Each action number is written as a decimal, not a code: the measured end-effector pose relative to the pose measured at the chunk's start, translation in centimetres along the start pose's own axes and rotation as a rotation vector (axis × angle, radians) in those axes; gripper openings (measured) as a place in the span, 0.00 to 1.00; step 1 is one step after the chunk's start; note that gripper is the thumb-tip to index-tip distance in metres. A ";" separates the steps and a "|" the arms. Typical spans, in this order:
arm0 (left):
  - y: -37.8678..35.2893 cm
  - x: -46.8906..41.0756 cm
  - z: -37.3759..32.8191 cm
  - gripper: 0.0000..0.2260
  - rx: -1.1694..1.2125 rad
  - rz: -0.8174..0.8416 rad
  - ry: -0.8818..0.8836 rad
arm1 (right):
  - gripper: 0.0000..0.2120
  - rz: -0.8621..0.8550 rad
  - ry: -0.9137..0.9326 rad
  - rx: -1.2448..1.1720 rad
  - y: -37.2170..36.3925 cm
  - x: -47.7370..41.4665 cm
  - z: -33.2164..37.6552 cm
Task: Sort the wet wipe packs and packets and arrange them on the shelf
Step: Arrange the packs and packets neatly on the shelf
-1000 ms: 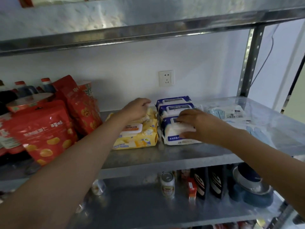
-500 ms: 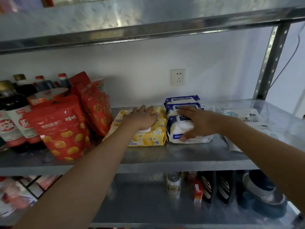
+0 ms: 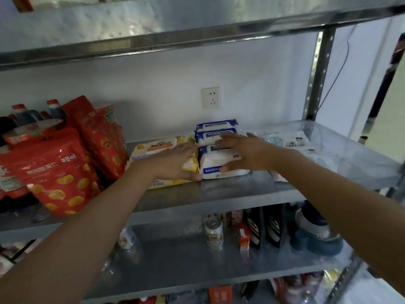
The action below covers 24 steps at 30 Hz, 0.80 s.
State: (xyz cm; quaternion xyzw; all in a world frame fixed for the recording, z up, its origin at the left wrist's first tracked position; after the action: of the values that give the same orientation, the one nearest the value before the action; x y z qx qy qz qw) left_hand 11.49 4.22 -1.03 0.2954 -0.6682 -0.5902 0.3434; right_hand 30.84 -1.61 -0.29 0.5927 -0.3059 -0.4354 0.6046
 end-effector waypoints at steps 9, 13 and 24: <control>5.3 -2.4 -12.6 0.11 0.341 -0.529 -0.211 | 0.13 -0.525 -0.615 -0.416 8.5 14.2 -11.1; 3.6 -4.7 -20.0 0.23 0.051 -0.310 -0.260 | 0.20 -0.179 -0.743 -0.374 6.0 17.5 -13.7; -0.2 -10.5 -21.7 0.47 -0.279 -0.098 -0.064 | 0.26 -0.089 -0.602 -0.535 3.0 13.8 -17.8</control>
State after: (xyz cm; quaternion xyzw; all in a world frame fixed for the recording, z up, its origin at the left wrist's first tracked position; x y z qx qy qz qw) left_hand 35.14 -0.13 -0.93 0.2580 -0.5752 -0.7024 0.3304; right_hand 53.15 -6.12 -1.30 0.2733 -0.3193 -0.6793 0.6016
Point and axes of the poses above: each hand's wrist, its own x-axis away from the middle knuckle, its own y-axis out of the back of the hand, z = x × y, the point moved 5 cm from there along -x, towards the middle knuckle, and after that the axes turned 10 degrees about y, right-handed, at the moved point
